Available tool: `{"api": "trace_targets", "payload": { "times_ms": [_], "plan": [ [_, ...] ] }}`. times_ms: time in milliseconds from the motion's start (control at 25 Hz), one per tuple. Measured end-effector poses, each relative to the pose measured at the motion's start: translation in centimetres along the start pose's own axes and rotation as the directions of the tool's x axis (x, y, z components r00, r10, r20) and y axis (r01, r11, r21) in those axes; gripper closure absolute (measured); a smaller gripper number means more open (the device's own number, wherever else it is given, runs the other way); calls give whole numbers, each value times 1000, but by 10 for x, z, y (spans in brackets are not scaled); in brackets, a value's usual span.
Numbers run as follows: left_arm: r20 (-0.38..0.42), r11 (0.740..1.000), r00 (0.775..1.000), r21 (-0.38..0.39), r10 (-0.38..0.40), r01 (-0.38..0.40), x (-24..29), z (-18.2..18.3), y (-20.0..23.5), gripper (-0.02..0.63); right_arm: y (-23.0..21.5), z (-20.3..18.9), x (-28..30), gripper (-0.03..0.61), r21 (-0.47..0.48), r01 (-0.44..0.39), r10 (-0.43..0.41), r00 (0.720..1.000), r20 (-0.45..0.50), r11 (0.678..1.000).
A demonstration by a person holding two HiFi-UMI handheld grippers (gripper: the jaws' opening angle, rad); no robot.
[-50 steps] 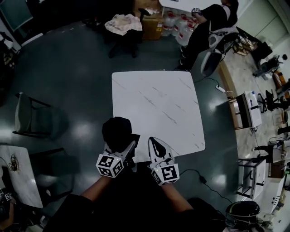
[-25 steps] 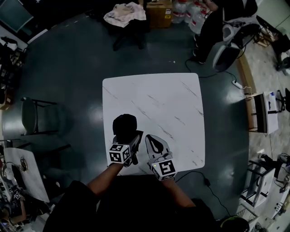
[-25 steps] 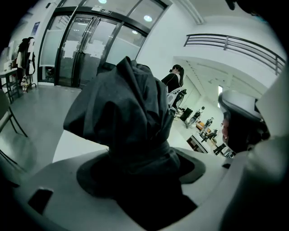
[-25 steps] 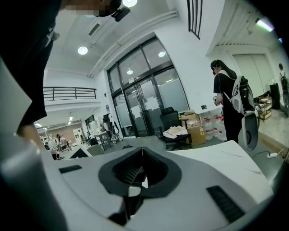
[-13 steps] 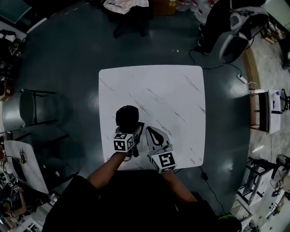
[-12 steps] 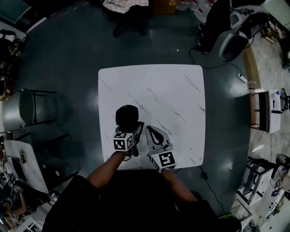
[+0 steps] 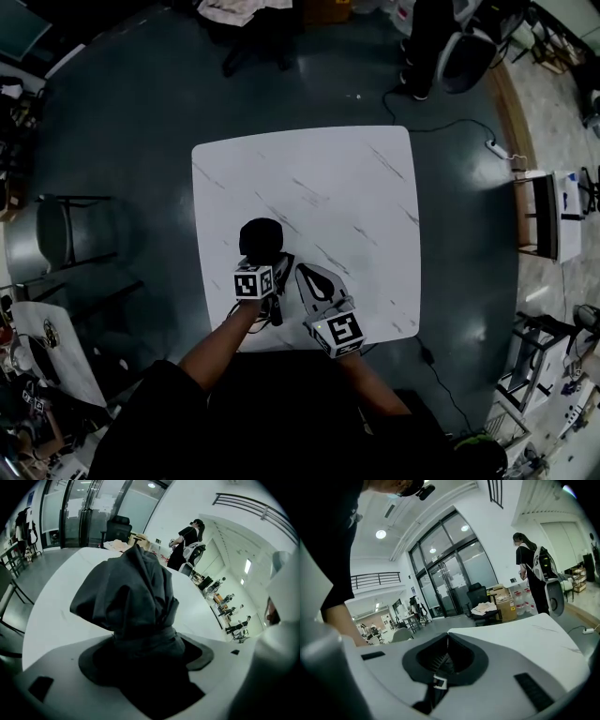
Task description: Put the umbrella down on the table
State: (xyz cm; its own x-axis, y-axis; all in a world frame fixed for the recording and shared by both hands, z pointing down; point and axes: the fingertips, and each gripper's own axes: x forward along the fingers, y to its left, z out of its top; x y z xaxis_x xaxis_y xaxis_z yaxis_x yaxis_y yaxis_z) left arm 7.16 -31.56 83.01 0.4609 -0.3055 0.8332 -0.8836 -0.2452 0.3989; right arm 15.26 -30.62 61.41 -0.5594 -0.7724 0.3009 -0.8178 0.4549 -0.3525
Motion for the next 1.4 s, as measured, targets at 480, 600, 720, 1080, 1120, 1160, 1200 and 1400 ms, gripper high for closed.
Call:
{"api": "trace_targets", "payload": {
  "times_ms": [480, 600, 720, 1080, 1120, 1160, 1200, 1400],
  "plan": [
    [28, 1000, 999, -2, -23, 23, -17, 0, 8, 245, 11, 1, -18, 561, -12, 42, -41, 999, 27, 999],
    [54, 999, 998, 21, -30, 29, -33, 0, 8, 245, 20, -3, -24, 561, -9, 69, -69, 997, 19, 998],
    [90, 998, 994, 30, -55, 53, -53, 1, 3, 245, 35, -6, -25, 560, -23, 78, -77, 997, 9, 997],
    [257, 982, 950, 112, -178, 154, -154, -5, -21, 245, 89, 1, -44, 561, -71, 130, -130, 991, 11, 989],
    [281, 979, 941, 127, -191, 161, -169, -5, -23, 245, 96, 5, -47, 560, -76, 139, -138, 990, 17, 987],
    [309, 976, 929, 142, -205, 168, -184, -3, -26, 245, 105, 9, -49, 561, -79, 144, -143, 989, 26, 986],
    [345, 973, 914, 157, -216, 171, -201, -1, -28, 247, 114, 14, -51, 561, -82, 145, -143, 989, 38, 986],
    [529, 954, 803, 258, -274, 155, -294, 1, -36, 275, 175, 29, -57, 560, -124, 130, -120, 989, 82, 984]
  ]
}}
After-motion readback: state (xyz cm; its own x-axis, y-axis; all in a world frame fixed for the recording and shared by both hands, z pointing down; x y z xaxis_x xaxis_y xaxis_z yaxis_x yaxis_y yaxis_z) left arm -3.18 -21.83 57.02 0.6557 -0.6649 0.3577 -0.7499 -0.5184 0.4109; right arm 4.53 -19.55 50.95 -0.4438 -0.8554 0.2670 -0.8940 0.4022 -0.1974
